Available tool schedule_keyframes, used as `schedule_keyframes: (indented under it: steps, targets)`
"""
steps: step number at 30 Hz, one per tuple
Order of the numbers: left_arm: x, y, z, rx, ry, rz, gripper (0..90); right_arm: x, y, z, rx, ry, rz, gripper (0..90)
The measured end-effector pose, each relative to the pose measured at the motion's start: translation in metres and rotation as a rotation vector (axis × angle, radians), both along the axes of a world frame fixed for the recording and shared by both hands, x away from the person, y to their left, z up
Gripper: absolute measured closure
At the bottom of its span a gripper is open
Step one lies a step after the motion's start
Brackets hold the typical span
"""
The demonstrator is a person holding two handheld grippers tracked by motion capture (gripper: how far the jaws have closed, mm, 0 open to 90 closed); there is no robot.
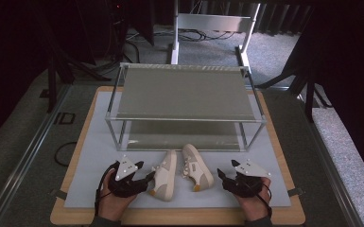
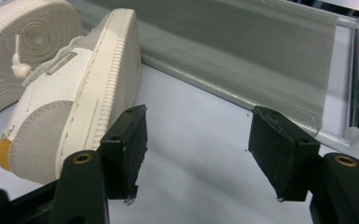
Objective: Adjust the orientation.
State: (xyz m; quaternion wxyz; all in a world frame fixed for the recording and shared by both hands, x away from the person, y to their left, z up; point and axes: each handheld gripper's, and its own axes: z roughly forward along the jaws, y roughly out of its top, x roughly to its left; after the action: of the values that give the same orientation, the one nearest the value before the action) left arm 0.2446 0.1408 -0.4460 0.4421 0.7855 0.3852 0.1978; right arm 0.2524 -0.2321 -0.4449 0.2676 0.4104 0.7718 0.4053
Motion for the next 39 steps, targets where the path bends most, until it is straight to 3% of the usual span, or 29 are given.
schedule_keyframes:
  steps: [10,22,32,39]
  targets:
    - [0.001,-0.008,0.006,0.003,-0.004,-0.026,43.0,0.000,0.002,-0.001,0.001,0.001,0.009,36.8]
    - [0.002,-0.023,0.014,-0.028,-0.012,-0.077,42.9,0.001,0.004,-0.003,0.000,0.007,0.018,36.9]
    - [-0.004,-0.016,0.017,-0.032,-0.030,-0.065,42.9,0.000,0.003,-0.003,0.002,0.005,0.015,36.9]
    - [0.000,-0.013,0.010,0.017,0.013,-0.063,47.1,0.000,0.002,-0.003,-0.002,0.002,0.015,36.8]
